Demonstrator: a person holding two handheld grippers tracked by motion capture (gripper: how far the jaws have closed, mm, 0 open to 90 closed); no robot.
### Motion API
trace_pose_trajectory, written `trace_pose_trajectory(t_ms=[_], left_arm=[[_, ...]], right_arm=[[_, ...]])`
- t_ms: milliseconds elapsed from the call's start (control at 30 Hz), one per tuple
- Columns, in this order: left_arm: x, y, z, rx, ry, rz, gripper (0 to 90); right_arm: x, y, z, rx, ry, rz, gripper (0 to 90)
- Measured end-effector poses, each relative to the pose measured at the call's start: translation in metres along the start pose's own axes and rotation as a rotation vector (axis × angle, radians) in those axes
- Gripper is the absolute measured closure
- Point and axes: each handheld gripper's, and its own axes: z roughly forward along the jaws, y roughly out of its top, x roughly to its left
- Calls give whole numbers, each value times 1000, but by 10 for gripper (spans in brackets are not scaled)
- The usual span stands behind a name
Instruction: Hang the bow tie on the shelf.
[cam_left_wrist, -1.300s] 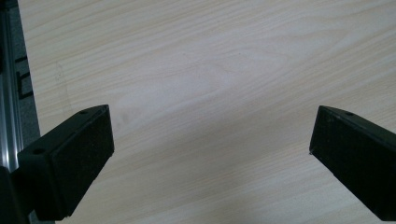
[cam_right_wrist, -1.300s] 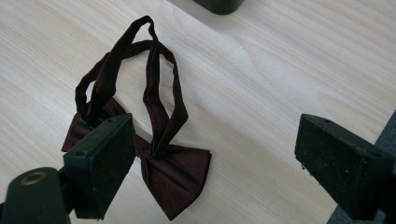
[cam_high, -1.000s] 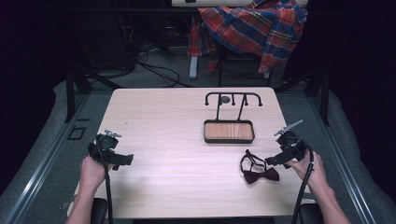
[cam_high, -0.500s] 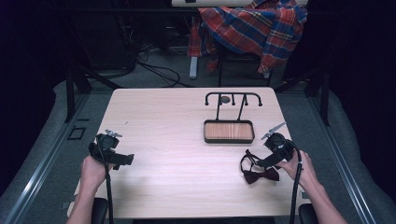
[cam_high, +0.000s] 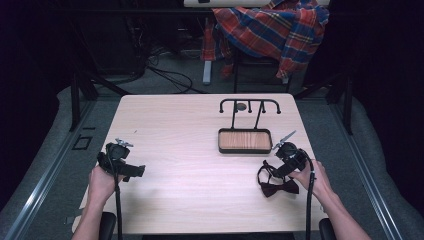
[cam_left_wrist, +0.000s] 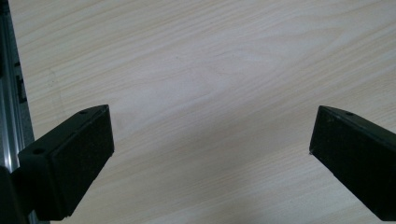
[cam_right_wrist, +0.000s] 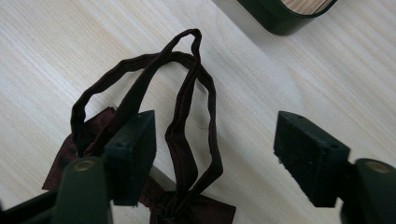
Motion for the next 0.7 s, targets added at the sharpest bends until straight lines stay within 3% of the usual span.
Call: trace_pose_trajectory(t_ms=[33,167,367,400,433,700], left_arm=[[-1,0,0,-3,1,2,0],[0,0,0,-2,2,-2,0],[1,-1,-1,-5,6,-11,0],[1,-1,-1,1,6,-5,0],[1,-1,0,0,3,-6,0],[1,-1,-1,3,5,-3,0]], right_arm=[[0,-1,2,-16,4,16,340],[-1,5,10,25,11,1,388],[0,8,16,24,25,12,447],[1,7,18,0,26,32,457],[0,8,18,33,30,7,456],[2,10,18,15,39,10,395]])
